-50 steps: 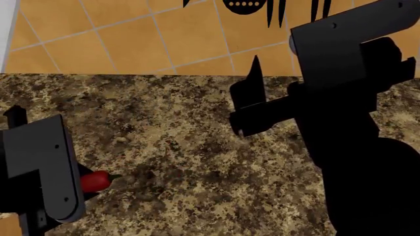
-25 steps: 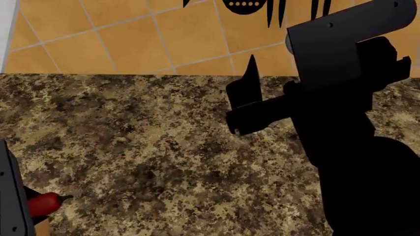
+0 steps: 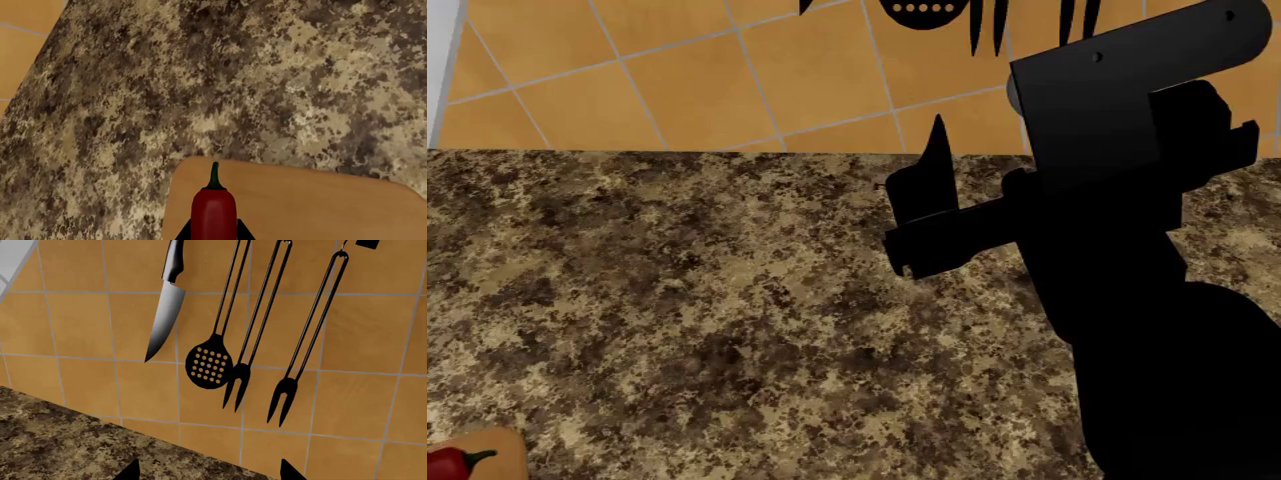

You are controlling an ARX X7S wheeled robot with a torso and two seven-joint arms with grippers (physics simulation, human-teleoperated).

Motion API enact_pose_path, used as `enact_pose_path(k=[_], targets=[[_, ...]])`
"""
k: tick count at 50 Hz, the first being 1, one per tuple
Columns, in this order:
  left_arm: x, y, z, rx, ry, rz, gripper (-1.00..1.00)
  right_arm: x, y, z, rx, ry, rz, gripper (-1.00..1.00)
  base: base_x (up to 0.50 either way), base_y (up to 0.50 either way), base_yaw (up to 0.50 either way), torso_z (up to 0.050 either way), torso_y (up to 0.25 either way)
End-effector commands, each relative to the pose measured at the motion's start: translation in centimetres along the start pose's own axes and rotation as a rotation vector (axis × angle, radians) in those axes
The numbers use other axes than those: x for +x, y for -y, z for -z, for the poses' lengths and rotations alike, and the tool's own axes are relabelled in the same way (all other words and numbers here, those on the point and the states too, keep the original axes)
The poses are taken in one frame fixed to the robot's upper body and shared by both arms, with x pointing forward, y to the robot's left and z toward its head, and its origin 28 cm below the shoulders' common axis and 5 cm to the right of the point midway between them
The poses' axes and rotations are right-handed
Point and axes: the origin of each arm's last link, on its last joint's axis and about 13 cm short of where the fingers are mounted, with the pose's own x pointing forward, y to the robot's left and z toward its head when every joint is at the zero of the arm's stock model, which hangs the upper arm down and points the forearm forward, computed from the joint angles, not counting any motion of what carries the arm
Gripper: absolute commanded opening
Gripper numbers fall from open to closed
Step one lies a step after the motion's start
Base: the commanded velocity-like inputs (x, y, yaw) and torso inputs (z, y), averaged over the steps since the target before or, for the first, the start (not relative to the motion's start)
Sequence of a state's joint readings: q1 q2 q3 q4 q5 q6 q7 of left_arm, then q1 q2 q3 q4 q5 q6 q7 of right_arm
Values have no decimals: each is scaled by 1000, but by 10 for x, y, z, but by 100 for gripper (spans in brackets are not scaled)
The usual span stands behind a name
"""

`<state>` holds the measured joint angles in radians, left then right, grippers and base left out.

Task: Clear the non-vegetable object off the cutting board and place the vegetables onto it.

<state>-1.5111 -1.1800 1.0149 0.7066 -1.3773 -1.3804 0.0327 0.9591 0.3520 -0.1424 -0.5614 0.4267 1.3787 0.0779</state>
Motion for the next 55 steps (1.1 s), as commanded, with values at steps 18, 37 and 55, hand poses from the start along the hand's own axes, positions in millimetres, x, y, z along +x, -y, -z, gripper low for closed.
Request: enact_pose_path(k=[18,37,55], targets=[[21,4,14,-42,7,23,-100,-2,2,-3,17,15,6,100,43,0,-7,0,0],[2,6,3,-23,64,-5,100,-4,3,-4,17,18,10,100,43,0,-7,0,0],[-22,14,3,-234,447,-359,100,-16,5,-15,-61,-8,-21,100,44,0,-4,0,0]])
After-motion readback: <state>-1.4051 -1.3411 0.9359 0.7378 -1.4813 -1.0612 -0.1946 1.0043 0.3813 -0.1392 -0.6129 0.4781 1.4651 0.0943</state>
